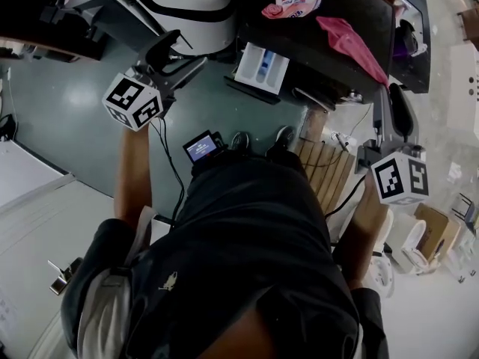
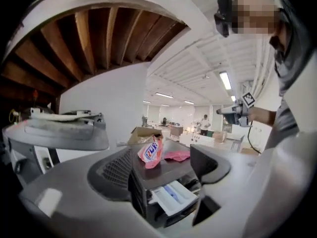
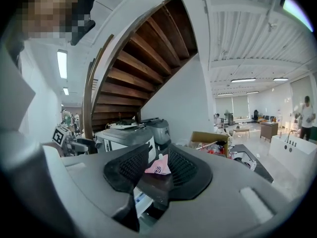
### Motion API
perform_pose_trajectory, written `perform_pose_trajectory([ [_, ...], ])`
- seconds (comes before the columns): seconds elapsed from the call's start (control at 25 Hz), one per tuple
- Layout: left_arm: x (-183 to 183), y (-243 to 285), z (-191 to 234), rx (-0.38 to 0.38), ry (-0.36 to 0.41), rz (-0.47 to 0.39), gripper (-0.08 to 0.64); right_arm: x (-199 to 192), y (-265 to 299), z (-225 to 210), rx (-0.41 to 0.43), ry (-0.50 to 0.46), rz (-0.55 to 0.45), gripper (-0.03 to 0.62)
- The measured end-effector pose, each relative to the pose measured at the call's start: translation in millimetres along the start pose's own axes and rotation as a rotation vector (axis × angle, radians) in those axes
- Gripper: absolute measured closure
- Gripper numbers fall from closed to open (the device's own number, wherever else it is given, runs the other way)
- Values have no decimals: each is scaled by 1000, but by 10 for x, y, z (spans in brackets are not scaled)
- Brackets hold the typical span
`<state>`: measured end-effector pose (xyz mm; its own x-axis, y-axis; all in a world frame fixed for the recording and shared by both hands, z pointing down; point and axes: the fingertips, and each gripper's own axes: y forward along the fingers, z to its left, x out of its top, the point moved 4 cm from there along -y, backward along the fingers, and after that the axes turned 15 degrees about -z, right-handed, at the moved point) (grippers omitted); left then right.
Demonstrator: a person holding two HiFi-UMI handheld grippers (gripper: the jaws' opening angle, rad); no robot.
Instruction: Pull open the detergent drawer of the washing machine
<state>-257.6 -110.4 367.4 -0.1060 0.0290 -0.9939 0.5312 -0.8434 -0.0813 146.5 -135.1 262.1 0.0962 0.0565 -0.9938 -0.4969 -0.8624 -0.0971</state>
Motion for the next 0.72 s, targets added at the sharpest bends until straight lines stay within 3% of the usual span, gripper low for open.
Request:
perform_pose_trajectory([
  [0.12, 330, -5, 19, 73, 107, -32, 169, 96, -21, 49, 15, -14, -25, 474],
  [0.28, 816, -38, 37, 159, 132, -146, 183, 204, -84, 128, 22, -62, -34, 473],
  [0.4, 1128, -44, -4, 204, 196, -207, 186, 193, -133, 133, 19, -100, -28, 474],
  [0.56, 1327, 35, -187, 163, 318, -228, 187, 202, -180, 128, -16, -106, -25, 474],
  [0.72, 1325, 152, -393, 73, 356, -217, 187, 222, -236, 97, -47, -112, -26, 474],
])
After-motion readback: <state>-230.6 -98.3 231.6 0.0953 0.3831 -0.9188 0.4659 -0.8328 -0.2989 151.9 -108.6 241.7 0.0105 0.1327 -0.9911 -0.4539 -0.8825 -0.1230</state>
